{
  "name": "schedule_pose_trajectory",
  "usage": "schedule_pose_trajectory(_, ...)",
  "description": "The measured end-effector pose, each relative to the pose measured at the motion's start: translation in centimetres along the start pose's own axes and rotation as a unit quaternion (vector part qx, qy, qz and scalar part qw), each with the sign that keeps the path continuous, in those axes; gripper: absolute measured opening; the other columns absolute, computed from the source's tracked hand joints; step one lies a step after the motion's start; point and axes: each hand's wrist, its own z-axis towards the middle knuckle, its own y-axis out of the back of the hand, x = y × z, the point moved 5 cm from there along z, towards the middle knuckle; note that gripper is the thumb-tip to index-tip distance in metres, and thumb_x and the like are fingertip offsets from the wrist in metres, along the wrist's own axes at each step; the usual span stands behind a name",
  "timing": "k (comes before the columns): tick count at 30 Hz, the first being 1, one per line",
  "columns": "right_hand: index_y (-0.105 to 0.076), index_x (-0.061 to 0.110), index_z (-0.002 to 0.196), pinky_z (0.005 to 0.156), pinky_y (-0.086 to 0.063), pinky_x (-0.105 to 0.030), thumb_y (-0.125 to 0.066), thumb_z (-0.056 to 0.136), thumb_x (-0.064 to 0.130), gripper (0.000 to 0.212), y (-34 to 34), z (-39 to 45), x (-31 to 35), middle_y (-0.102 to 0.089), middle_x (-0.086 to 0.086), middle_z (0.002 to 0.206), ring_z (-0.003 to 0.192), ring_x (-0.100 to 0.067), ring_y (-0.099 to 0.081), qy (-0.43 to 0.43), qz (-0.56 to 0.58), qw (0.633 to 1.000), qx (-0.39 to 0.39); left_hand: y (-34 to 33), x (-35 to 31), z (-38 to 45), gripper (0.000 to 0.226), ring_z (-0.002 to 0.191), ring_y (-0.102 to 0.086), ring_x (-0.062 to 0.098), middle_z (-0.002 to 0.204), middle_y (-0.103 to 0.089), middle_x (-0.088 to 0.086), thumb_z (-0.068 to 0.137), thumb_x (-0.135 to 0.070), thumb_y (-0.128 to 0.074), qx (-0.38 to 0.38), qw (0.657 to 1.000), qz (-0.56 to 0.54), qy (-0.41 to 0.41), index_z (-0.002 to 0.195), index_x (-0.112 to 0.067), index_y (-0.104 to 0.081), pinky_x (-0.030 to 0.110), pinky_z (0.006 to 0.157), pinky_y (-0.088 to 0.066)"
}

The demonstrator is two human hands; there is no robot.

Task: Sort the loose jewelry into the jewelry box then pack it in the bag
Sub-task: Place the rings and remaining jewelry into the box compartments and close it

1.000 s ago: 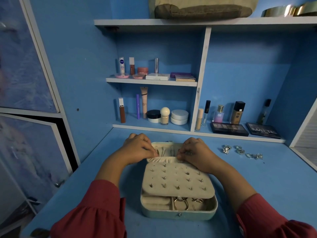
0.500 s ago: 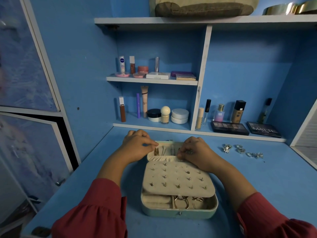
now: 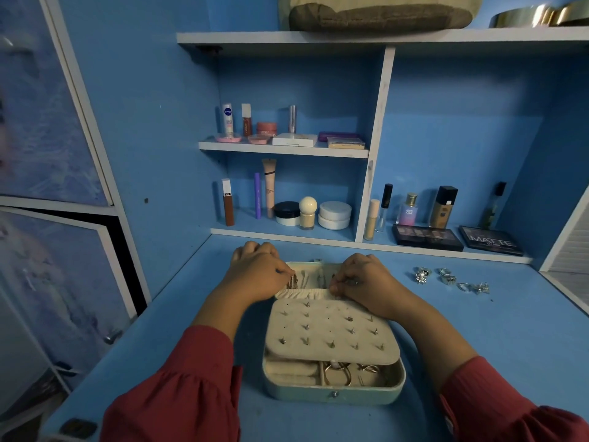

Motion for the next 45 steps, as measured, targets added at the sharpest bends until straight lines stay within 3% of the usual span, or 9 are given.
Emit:
schedule_pose_trajectory(6,-0.072,0.033,0.091,0.096,-0.035,-0.029,-0.064,0.089,0.032,0.008,0.0,0.0,0.0,-0.042,0.024,0.092,0.104,-0.010,-0.037,-0.001,0.000,1.000,0.004,-0.1,0.8,-0.2,0.025,0.122,-0.031,0.016,0.124,-0.046,-0.012,0.094,-0.039,-0.052,0.027,0.997,-0.069,0.025,0.115,-0.043,-0.065,0.035,0.106,-0.025)
schedule_pose_trajectory(16,-0.073,0.031,0.094,0.098,-0.035,-0.032,-0.063,0.089,0.031,0.011,0.1,-0.1,0.1,-0.040,0.023,0.091,0.106,-0.010,-0.036,-0.006,-0.003,1.000,0.011,0.4,0.2,-0.5,0.022,0.121,-0.027,0.012,0.122,-0.041,-0.023,0.087,-0.024,-0.063,0.037,0.991,-0.126,-0.002,0.089,-0.043,-0.074,0.036,0.111,-0.020)
schedule_pose_trajectory(23,-0.073,0.030,0.095,0.098,-0.035,-0.033,-0.064,0.089,0.032,0.011,0.0,0.0,0.0,-0.042,0.021,0.093,0.107,-0.012,-0.038,-0.007,-0.006,1.000,0.009,-0.1,0.4,-0.2,0.026,0.127,-0.027,0.016,0.135,-0.042,-0.014,0.093,-0.032,-0.054,0.021,0.998,-0.060,0.007,0.113,-0.043,-0.066,0.035,0.109,-0.021)
schedule_pose_trajectory(31,-0.073,0.030,0.094,0.097,-0.036,-0.034,-0.065,0.088,0.033,0.010,-0.2,0.0,-0.3,-0.049,0.013,0.098,0.107,-0.014,-0.040,-0.008,-0.005,1.000,0.004,-0.5,0.7,-0.1,0.021,0.126,-0.030,0.017,0.131,-0.047,-0.012,0.093,-0.035,-0.054,0.003,0.993,-0.112,0.036,0.103,-0.043,-0.070,0.038,0.111,-0.022)
schedule_pose_trajectory(33,-0.073,0.033,0.091,0.095,-0.040,-0.036,-0.065,0.088,0.029,0.010,0.0,0.1,-0.4,-0.055,0.013,0.097,0.106,-0.017,-0.045,-0.001,0.009,1.000,-0.023,-0.5,0.5,0.0,0.020,0.129,-0.028,0.018,0.135,-0.045,-0.012,0.093,-0.040,-0.053,-0.002,0.992,-0.120,0.033,0.105,-0.041,-0.070,0.038,0.111,-0.021)
schedule_pose_trajectory(36,-0.071,0.031,0.106,0.095,-0.038,-0.036,-0.057,0.091,0.020,0.023,1.0,0.0,-1.2,-0.060,0.007,0.108,0.110,-0.019,-0.045,-0.051,-0.001,0.994,-0.100,-0.2,-0.1,0.0,0.021,0.133,-0.020,0.016,0.142,-0.036,-0.016,0.093,-0.043,-0.053,-0.018,0.991,-0.134,0.009,0.109,-0.046,-0.066,0.038,0.114,-0.013)
schedule_pose_trajectory(39,-0.071,0.030,0.109,0.092,-0.036,-0.034,-0.054,0.093,0.018,0.027,1.9,-0.3,-2.2,-0.062,0.004,0.116,0.112,-0.020,-0.044,-0.102,-0.034,0.983,-0.146,-0.6,-0.7,0.0,0.025,0.136,-0.013,0.016,0.148,-0.028,-0.019,0.094,-0.049,-0.048,0.012,0.995,-0.101,-0.007,0.114,-0.049,-0.063,0.038,0.114,-0.007)
schedule_pose_trajectory(45,-0.076,0.029,0.096,0.081,-0.029,-0.031,-0.050,0.092,0.030,0.026,1.8,-0.3,-2.4,-0.061,0.009,0.108,0.103,-0.016,-0.042,-0.115,-0.121,0.978,-0.122,-1.0,-0.9,-0.1,0.034,0.137,-0.012,0.018,0.151,-0.025,-0.017,0.096,-0.052,-0.041,0.041,0.999,-0.028,-0.007,0.120,-0.043,-0.063,0.038,0.114,-0.006)
